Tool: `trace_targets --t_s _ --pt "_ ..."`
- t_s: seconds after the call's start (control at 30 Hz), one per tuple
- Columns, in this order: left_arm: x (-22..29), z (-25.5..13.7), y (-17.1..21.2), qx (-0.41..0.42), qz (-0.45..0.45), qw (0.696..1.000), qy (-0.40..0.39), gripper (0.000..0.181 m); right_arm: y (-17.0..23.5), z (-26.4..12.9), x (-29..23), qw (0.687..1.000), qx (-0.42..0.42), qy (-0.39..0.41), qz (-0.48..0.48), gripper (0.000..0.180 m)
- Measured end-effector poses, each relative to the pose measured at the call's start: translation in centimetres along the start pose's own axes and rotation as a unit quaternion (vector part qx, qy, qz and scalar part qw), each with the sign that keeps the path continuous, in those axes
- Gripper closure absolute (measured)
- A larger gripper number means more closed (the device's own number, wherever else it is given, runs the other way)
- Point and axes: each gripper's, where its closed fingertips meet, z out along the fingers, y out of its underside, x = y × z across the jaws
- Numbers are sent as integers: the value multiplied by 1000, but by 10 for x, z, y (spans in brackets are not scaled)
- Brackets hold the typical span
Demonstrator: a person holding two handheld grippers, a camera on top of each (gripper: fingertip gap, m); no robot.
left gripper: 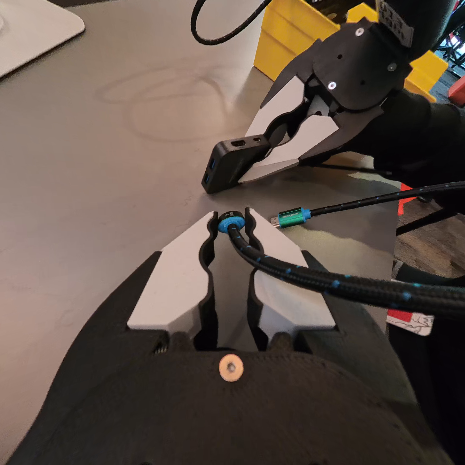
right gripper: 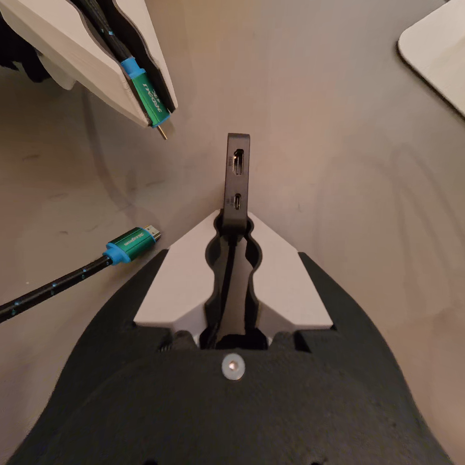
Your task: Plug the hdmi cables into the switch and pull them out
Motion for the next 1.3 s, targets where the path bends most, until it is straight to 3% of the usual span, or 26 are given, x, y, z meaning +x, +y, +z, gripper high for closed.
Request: trace_targets --t_s 0.3,0.47,0.83,1.1,1.3 --pt "4 -5 -16 43 28 999 -17 162 -14 -16 17 987 -52 104 -112 169" --pt "4 -10 -21 62 37 997 -23 162 -2 -6 13 979 -92 110 -143 169" --pt "6 -15 -29 92 63 993 -36 162 -2 9 7 990 -26 96 -99 169" --pt "15 -13 -36 103 68 992 -30 162 -7 8 6 984 -46 111 -132 169" --pt "23 -11 -43 119 75 989 -38 162 -21 1 12 964 -56 174 -193 169"
